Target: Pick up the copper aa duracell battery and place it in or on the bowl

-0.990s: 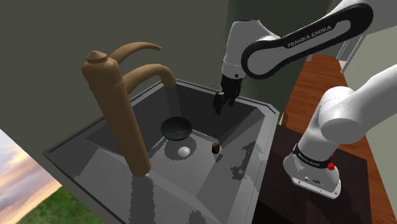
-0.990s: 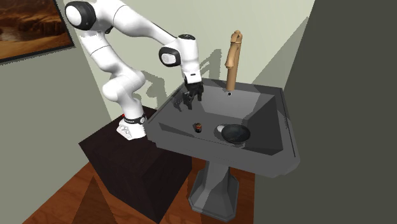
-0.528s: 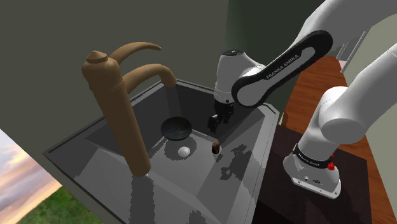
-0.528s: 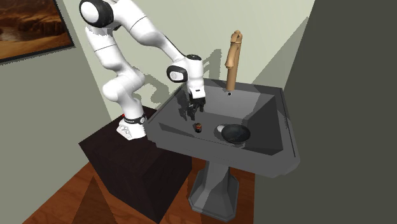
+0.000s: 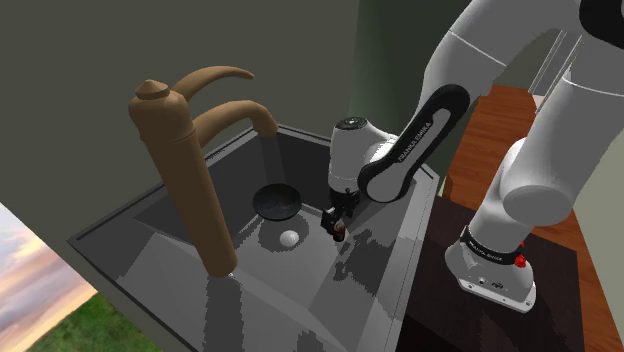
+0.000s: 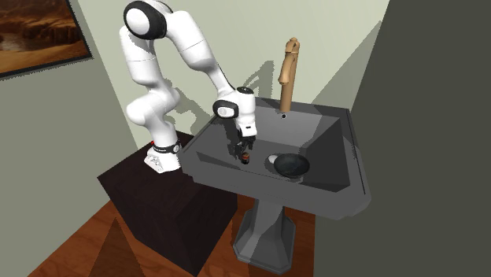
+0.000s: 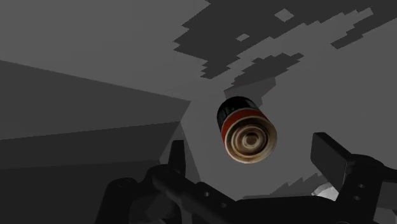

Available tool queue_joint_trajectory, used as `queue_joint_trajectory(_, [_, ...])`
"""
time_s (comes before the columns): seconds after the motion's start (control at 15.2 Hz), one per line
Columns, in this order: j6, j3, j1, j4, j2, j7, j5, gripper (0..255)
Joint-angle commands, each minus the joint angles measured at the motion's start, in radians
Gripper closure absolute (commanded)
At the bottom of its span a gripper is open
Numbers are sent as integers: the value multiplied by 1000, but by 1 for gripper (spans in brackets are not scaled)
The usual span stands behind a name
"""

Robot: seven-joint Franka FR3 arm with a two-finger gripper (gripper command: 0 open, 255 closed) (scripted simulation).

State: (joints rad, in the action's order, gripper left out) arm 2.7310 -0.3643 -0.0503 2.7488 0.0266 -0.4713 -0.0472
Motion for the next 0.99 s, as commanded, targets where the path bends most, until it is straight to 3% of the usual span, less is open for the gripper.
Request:
queue_joint_trajectory(0.0, [39, 0, 4, -2, -43, -28, 36, 0])
queue_joint_trajectory(0.26, [114, 23, 2, -9, -132, -98, 133, 0])
queue_joint_trajectory(0.79, [114, 26, -1, -9, -131, -97, 131, 0])
queue_joint_trajectory(0.86, [114, 26, -1, -9, -131, -97, 131, 255])
queue_joint_trajectory(0.92, [114, 26, -1, -9, -131, -97, 131, 255])
